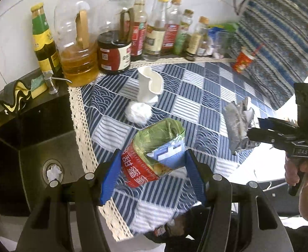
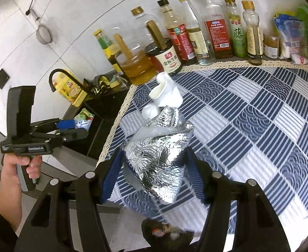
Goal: Collect trash
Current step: 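Carry the snack bag and foil down toward the floor bin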
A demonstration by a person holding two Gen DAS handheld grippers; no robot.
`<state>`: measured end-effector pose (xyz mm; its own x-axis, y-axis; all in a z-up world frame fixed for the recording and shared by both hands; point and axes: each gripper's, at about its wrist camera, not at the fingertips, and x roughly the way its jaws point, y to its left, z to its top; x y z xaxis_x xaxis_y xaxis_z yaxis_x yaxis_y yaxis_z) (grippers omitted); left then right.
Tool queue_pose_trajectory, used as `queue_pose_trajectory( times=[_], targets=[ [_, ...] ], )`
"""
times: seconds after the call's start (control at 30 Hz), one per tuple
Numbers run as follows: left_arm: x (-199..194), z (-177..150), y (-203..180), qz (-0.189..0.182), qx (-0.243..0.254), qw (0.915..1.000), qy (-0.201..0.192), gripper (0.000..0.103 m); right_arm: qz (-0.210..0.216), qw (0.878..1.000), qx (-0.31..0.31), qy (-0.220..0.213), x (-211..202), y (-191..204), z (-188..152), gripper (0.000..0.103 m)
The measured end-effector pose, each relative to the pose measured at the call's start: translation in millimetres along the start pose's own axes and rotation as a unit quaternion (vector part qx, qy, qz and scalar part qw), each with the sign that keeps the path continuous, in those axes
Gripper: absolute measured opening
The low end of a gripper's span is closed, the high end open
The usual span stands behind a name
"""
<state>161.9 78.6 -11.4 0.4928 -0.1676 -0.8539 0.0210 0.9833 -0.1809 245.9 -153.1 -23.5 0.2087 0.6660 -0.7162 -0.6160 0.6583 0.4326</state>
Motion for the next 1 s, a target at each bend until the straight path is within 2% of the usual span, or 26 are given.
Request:
queue_pose_trajectory(
  times=[0.17,0.33,0.5,0.8,1.0],
  targets=[
    [-23.1,-31.2,-11.4,-0.009,0.015,0.9998,-0.011,0.059,-0.013,1.000,-0.007,-0.008,-15.4,31.1,-27.6,0.060],
    [-35.7,-65.8,-21.2,-0.027,0.024,0.9993,-0.005,0.059,-0.025,0.999,-0.013,-0.022,-30.8,61.6,-57.5,0.060],
    [-41.7,-96.4,-26.6,-0.043,0.023,0.9988,-0.001,0.059,-0.032,0.999,-0.012,-0.013,-34.9,80.6,-83.7,0.060],
    [-34.1,-141.8,-23.7,-0.066,-0.007,0.9977,0.012,0.059,-0.041,0.999,-0.019,0.022,-20.8,98.4,-124.6,0.060],
    [-7.3,-173.9,-21.8,-0.081,-0.037,0.9953,0.039,0.059,-0.039,0.997,-0.014,0.069,6.4,92.5,-153.1,0.060]
  ],
)
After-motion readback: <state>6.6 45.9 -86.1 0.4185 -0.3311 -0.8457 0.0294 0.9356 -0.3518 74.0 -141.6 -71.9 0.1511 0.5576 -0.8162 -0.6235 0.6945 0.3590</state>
